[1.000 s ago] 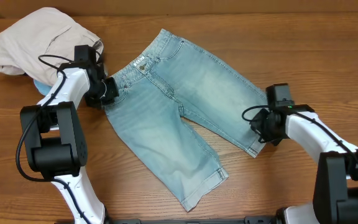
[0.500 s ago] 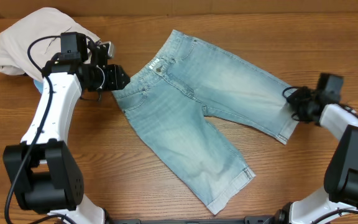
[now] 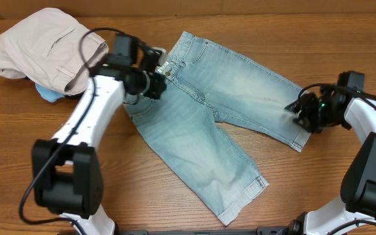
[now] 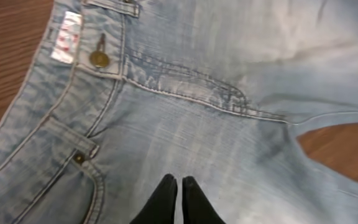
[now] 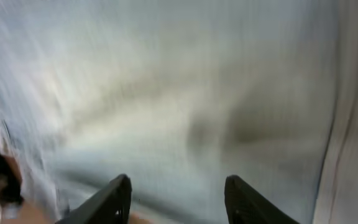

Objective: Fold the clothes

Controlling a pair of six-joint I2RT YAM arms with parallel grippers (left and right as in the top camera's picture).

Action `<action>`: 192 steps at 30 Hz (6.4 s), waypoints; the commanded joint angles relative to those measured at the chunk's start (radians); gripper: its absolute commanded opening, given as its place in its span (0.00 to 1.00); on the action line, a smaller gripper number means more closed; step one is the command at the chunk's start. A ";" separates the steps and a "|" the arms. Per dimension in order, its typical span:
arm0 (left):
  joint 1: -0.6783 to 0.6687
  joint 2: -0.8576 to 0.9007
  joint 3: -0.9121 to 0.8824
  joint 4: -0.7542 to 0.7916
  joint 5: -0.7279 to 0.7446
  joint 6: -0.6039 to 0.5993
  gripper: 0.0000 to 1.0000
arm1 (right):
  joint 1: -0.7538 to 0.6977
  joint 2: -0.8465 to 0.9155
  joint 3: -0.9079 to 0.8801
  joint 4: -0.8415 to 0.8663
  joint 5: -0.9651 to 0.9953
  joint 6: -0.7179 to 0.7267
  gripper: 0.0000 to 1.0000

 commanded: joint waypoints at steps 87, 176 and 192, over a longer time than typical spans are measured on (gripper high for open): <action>0.339 0.345 -0.102 0.424 0.092 -0.306 0.07 | 0.345 -0.283 -0.192 -0.236 0.076 -0.135 0.70; 0.207 0.126 0.415 -0.506 0.109 -0.090 0.30 | 0.593 -0.250 -0.427 0.034 0.093 -0.039 0.34; 0.207 0.126 0.415 -0.530 0.040 -0.063 0.35 | 0.200 -0.251 -0.177 -0.061 0.462 0.259 0.04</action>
